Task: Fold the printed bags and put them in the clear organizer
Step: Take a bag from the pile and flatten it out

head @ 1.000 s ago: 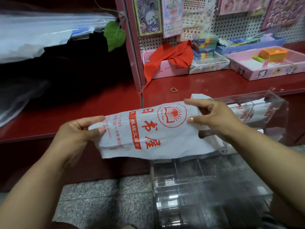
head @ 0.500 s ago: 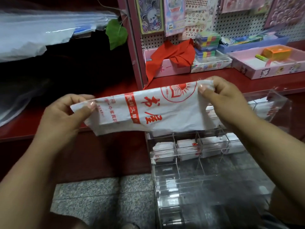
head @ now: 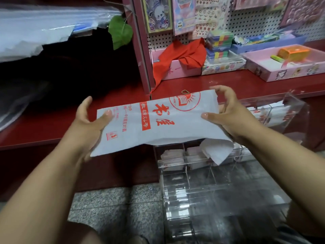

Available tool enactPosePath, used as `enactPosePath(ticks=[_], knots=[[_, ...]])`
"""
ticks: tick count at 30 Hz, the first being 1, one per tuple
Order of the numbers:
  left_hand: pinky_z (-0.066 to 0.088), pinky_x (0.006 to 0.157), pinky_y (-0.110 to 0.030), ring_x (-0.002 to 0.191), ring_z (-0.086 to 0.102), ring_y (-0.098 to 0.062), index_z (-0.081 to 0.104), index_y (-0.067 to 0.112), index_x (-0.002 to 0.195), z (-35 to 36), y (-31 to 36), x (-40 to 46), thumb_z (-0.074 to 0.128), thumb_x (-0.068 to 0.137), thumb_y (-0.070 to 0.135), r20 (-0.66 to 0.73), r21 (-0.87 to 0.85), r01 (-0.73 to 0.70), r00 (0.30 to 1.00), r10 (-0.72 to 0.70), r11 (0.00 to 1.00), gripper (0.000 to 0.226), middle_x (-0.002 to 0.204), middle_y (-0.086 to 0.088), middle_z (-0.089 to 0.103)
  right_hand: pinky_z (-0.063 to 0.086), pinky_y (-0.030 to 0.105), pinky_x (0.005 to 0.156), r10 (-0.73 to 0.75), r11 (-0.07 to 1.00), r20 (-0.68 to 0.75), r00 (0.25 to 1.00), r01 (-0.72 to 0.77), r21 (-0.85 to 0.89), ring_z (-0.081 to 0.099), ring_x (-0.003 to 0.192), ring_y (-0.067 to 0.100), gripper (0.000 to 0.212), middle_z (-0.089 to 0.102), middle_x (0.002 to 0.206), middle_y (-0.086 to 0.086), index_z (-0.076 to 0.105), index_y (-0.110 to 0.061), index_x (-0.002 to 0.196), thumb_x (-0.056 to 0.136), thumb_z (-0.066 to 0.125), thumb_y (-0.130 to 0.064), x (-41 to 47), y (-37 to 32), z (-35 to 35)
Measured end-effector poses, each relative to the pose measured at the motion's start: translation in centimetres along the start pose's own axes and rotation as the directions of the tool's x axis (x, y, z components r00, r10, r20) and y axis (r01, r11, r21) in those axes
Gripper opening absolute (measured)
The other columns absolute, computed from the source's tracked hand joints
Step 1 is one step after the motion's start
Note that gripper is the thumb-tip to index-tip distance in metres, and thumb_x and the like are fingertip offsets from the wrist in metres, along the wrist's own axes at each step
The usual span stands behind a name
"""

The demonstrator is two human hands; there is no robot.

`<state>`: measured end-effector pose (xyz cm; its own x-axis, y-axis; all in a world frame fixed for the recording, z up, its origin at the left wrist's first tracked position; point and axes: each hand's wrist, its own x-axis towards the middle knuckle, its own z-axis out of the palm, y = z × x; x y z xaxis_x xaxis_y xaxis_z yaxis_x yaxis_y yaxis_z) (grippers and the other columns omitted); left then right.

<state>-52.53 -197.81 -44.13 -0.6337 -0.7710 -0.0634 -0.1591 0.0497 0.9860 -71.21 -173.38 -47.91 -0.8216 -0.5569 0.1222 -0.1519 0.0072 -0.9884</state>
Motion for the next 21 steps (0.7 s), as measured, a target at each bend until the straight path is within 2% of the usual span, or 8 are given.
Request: enactPosePath(ticks=[3, 7, 9, 11, 13, 17, 19, 21], knots=[[0.051, 0.044, -0.021, 0.053, 0.069, -0.011, 0.019, 0.037, 0.151, 0.3, 0.1, -0.2, 0.062, 0.090, 0.004, 0.133, -0.007, 0.004, 0.991, -0.003, 1.000, 0.082, 0.072, -0.005, 0.073, 0.047, 0.022, 0.041, 0.014, 0.999, -0.093, 0.996, -0.009, 0.050, 0.058, 0.041, 0.008, 0.047, 0.064, 0.049, -0.002, 0.036, -0.025, 0.095, 0.082, 0.064, 0.009, 0.1, 0.0, 0.1], [0.032, 0.031, -0.010, 0.029, 0.047, 0.000, 0.055, 0.014, 0.108, 0.6, 0.3, -0.6, 0.063, 0.090, 0.000, 0.028, 0.158, -0.110, 0.994, 0.106, 0.981, 0.024, 0.039, 0.010, 0.055, 0.044, 0.024, 0.047, 0.043, 0.999, -0.201, 0.979, -0.044, 0.003, 0.057, 0.047, 0.013, 0.047, 0.063, 0.070, 0.008, 0.040, -0.032, 0.092, 0.078, 0.076, -0.006, 0.4, 0.6, 0.0], [0.036, 0.037, -0.007, 0.034, 0.051, 0.002, 0.063, 0.006, 0.091, 0.3, 0.1, -0.6, 0.063, 0.090, 0.003, 0.027, 0.122, -0.115, 0.993, 0.113, 0.986, 0.004, 0.046, 0.012, 0.060, 0.037, 0.019, 0.044, 0.041, 0.999, -0.216, 0.976, -0.044, -0.009, 0.048, 0.041, 0.008, 0.035, 0.056, 0.061, 0.001, 0.047, -0.025, 0.083, 0.078, 0.076, -0.006, 0.4, 0.7, 0.1], [0.045, 0.046, -0.008, 0.049, 0.063, 0.002, 0.069, 0.006, 0.091, -0.1, -0.1, -0.6, 0.063, 0.090, 0.007, 0.031, 0.088, -0.090, 0.996, 0.088, 0.992, 0.006, 0.064, 0.008, 0.071, 0.032, 0.019, 0.048, 0.039, 0.999, -0.164, 0.986, -0.037, 0.015, 0.042, 0.048, 0.012, 0.024, 0.052, 0.059, 0.002, 0.055, -0.017, 0.072, 0.075, 0.077, -0.008, 0.5, 0.8, 0.2], [0.050, 0.052, -0.010, 0.058, 0.068, -0.001, 0.070, 0.008, 0.091, -0.5, -0.2, -0.5, 0.063, 0.089, 0.009, 0.059, 0.055, -0.055, 0.997, 0.052, 0.997, 0.007, 0.073, 0.005, 0.074, 0.041, 0.018, 0.057, 0.069, 0.996, -0.031, 0.997, -0.067, 0.052, 0.049, 0.062, 0.016, 0.013, 0.060, 0.073, 0.006, 0.065, -0.012, 0.075, 0.070, 0.077, -0.009, 0.2, 0.4, 0.3], [0.056, 0.060, -0.016, 0.066, 0.072, -0.010, 0.069, 0.009, 0.101, -1.6, 0.3, -0.5, 0.068, 0.069, -0.001, 0.201, 0.009, 0.009, 0.980, -0.011, 1.000, 0.033, 0.085, -0.004, 0.076, 0.052, 0.014, 0.072, 0.099, 0.995, 0.125, 0.987, -0.097, -0.025, 0.062, 0.078, 0.006, 0.035, 0.069, 0.093, 0.000, 0.072, -0.017, 0.095, 0.070, 0.075, 0.007, 0.1, 0.0, -0.2], [0.058, 0.064, -0.017, 0.069, 0.072, -0.011, 0.070, 0.009, 0.102, -2.3, 0.6, -0.3, 0.069, 0.060, -0.002, 0.230, 0.035, 0.012, 0.973, -0.019, 0.999, 0.044, 0.090, -0.005, 0.076, 0.051, 0.012, 0.067, 0.094, 0.994, 0.108, 0.990, -0.088, -0.058, 0.061, 0.069, -0.003, 0.042, 0.068, 0.075, -0.014, 0.071, -0.017, 0.103, 0.071, 0.073, 0.010, 0.1, 0.0, -0.3], [0.058, 0.061, -0.018, 0.069, 0.073, -0.013, 0.070, 0.008, 0.101, -2.7, 0.7, -0.2, 0.070, 0.056, -0.002, 0.226, 0.044, -0.002, 0.974, -0.008, 0.999, 0.046, 0.090, -0.007, 0.076, 0.040, 0.005, 0.054, 0.074, 0.993, 0.062, 0.995, -0.068, -0.100, 0.049, 0.049, -0.006, 0.047, 0.049, 0.046, -0.023, 0.067, -0.013, 0.113, 0.072, 0.073, 0.010, 0.1, 0.0, -0.4]])
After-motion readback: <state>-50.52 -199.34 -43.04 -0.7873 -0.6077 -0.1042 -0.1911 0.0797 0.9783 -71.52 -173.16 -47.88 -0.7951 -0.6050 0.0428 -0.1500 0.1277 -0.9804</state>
